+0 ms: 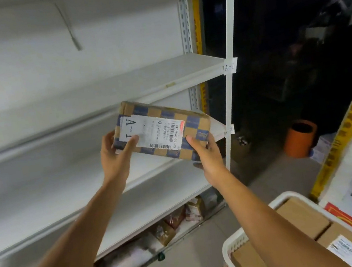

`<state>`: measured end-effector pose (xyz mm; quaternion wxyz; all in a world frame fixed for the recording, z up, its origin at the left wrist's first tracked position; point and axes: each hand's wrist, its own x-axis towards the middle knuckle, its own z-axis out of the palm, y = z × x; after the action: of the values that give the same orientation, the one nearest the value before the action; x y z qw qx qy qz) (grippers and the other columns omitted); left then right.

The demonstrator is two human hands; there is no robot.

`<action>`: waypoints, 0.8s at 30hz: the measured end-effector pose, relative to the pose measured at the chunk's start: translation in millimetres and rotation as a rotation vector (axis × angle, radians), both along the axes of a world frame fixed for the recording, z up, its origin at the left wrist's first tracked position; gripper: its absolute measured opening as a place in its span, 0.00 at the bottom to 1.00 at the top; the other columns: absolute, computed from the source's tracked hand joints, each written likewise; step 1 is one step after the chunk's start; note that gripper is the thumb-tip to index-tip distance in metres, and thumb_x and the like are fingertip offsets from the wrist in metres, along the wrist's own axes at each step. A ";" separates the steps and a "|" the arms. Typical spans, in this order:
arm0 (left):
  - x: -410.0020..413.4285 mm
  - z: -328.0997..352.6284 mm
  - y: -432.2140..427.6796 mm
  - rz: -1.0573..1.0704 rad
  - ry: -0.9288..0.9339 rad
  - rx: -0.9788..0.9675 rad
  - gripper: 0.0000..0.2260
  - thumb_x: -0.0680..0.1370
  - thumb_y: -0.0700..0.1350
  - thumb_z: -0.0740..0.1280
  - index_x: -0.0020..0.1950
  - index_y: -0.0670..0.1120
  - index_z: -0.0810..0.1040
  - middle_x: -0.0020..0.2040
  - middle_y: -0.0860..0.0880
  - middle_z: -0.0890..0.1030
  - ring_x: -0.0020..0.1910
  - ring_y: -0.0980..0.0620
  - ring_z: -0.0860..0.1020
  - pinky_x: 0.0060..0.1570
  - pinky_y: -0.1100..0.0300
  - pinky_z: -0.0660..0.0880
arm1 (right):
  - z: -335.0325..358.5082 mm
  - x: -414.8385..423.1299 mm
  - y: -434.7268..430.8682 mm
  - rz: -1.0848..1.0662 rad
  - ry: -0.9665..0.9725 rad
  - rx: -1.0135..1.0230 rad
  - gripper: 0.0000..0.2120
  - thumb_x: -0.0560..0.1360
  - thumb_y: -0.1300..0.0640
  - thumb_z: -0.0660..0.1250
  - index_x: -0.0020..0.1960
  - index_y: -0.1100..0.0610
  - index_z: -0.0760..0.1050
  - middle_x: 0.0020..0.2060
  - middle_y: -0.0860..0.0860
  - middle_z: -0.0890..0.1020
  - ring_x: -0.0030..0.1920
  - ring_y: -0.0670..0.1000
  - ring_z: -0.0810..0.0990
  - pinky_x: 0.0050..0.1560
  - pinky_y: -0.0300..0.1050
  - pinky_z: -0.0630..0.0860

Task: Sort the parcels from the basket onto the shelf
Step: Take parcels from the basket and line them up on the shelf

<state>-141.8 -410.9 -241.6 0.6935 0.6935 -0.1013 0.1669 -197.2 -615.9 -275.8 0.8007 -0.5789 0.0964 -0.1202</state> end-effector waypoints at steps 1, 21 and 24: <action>-0.6 -0.9 7.6 0.013 0.012 -0.005 0.20 0.74 0.43 0.72 0.64 0.44 0.71 0.55 0.48 0.81 0.54 0.50 0.79 0.52 0.60 0.77 | 3.6 2.5 5.6 0.061 -0.005 -0.070 0.16 0.74 0.51 0.70 0.58 0.38 0.71 0.46 0.36 0.83 0.49 0.41 0.81 0.47 0.43 0.75; -11.8 55.4 149.9 0.093 -0.199 0.078 0.39 0.67 0.49 0.78 0.69 0.53 0.57 0.59 0.48 0.75 0.51 0.49 0.82 0.42 0.51 0.82 | 94.0 49.2 154.8 0.131 -0.291 0.105 0.26 0.74 0.56 0.71 0.68 0.52 0.64 0.61 0.53 0.79 0.60 0.52 0.80 0.54 0.54 0.81; -10.9 61.0 162.6 0.068 -0.226 0.094 0.37 0.71 0.39 0.74 0.72 0.56 0.57 0.57 0.55 0.76 0.52 0.51 0.82 0.40 0.60 0.80 | 95.0 51.3 190.2 0.210 -0.325 0.009 0.28 0.74 0.52 0.71 0.70 0.42 0.62 0.60 0.51 0.79 0.59 0.52 0.80 0.52 0.55 0.81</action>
<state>-152.6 -248.3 -180.5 0.6385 0.7049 -0.1628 0.2625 -146.0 -425.7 -180.8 0.8166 -0.5550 -0.0946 -0.1273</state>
